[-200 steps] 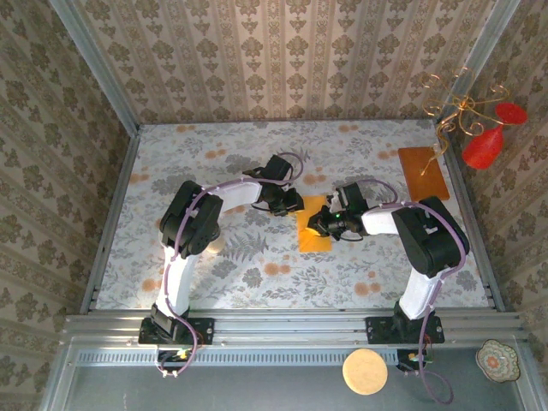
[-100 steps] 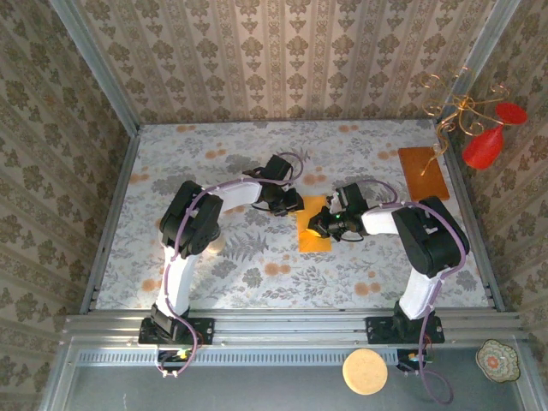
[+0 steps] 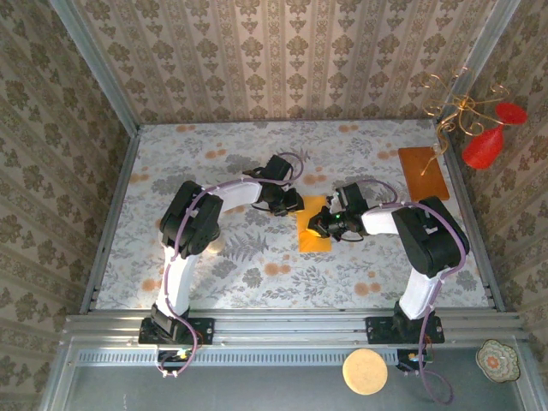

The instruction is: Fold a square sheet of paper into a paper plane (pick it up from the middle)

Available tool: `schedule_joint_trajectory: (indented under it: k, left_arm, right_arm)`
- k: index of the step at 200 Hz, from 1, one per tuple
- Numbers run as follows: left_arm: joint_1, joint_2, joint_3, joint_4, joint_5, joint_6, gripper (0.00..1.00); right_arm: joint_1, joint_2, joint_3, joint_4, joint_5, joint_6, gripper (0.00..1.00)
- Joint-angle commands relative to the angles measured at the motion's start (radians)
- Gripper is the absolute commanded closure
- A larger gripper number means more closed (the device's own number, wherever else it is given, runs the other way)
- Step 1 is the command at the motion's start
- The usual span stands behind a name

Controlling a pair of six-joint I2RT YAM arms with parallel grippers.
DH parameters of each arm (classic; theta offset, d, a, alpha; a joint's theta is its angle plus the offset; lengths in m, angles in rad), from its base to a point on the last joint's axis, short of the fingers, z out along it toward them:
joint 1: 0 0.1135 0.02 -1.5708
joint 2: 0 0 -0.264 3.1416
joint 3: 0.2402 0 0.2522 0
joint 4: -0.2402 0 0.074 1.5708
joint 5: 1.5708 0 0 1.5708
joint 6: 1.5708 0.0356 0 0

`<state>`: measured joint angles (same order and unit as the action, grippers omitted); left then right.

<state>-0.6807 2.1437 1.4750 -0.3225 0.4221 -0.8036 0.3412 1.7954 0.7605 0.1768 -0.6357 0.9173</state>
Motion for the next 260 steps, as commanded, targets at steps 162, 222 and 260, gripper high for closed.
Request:
schedule_joint_trajectory:
  k: [162, 222, 260]
  left_arm:
    - [-0.013, -0.055, -0.037, -0.044, -0.042, 0.006, 0.75]
    - [-0.008, -0.157, -0.139, 0.036, -0.078, -0.028, 0.75]
    - [-0.004, -0.239, -0.237, 0.091, -0.111, -0.056, 0.75]
  right_arm:
    - [0.005, 0.035, 0.023, -0.064, 0.074, 0.005, 0.9]
    - [0.006, 0.037, 0.029, -0.086, 0.084, 0.006, 0.76]
    - [0.008, 0.039, 0.033, -0.091, 0.085, 0.006, 0.66]
